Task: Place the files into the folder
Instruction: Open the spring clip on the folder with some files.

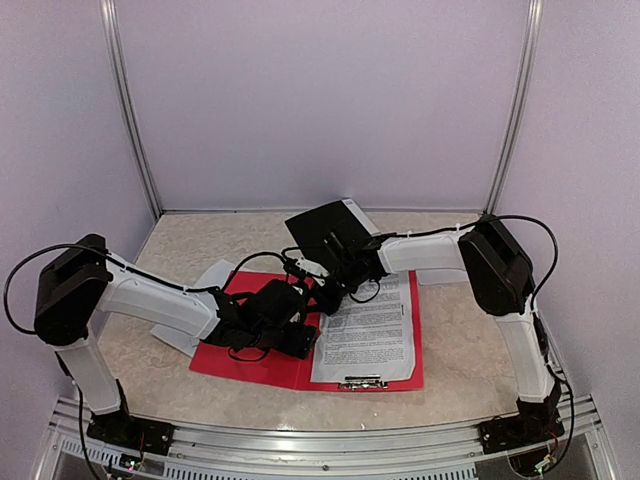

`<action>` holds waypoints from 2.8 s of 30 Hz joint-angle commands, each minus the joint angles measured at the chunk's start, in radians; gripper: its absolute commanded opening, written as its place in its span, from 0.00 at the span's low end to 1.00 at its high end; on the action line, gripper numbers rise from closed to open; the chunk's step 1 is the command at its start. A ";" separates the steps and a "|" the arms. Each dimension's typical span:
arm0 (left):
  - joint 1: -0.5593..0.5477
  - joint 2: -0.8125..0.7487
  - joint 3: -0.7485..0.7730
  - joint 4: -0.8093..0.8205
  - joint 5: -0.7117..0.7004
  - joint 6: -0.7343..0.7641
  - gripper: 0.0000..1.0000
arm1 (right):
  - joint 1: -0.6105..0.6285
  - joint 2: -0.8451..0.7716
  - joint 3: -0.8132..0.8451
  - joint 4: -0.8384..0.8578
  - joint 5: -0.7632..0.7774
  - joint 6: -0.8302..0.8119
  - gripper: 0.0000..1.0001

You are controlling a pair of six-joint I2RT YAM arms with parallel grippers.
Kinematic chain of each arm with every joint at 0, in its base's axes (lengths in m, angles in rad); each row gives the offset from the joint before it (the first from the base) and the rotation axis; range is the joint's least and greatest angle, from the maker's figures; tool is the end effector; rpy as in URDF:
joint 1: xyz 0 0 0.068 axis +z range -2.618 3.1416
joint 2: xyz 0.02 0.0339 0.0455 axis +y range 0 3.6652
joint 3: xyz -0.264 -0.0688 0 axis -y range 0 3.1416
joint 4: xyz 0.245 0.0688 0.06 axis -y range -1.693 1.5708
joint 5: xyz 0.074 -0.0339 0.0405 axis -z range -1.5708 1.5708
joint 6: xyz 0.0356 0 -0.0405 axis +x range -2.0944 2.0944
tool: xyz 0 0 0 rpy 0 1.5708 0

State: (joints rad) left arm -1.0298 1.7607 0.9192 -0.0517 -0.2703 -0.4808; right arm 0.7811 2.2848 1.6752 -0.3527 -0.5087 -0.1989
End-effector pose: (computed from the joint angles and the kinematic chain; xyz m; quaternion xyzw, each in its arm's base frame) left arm 0.1862 -0.2915 0.1457 0.2102 0.9117 -0.1332 0.3269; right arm 0.3345 0.3560 0.1357 -0.5011 0.7793 0.3132 0.2088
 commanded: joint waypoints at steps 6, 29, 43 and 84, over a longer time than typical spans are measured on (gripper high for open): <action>-0.001 0.063 0.021 -0.093 -0.084 -0.071 0.78 | -0.013 -0.033 -0.015 -0.012 0.024 0.114 0.00; 0.026 0.122 0.076 -0.077 -0.018 -0.030 0.42 | -0.013 -0.034 -0.011 -0.031 0.030 0.124 0.00; 0.018 0.105 0.000 -0.037 0.012 -0.029 0.27 | -0.019 0.042 0.061 -0.081 0.036 0.078 0.00; 0.007 0.089 -0.130 0.142 0.071 0.089 0.26 | -0.029 0.196 0.167 -0.098 0.002 0.077 0.00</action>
State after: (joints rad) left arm -1.0000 1.8256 0.8303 0.1410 -0.3420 -0.4423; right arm 0.7597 2.3901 1.8519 -0.4889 -0.5793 -0.1322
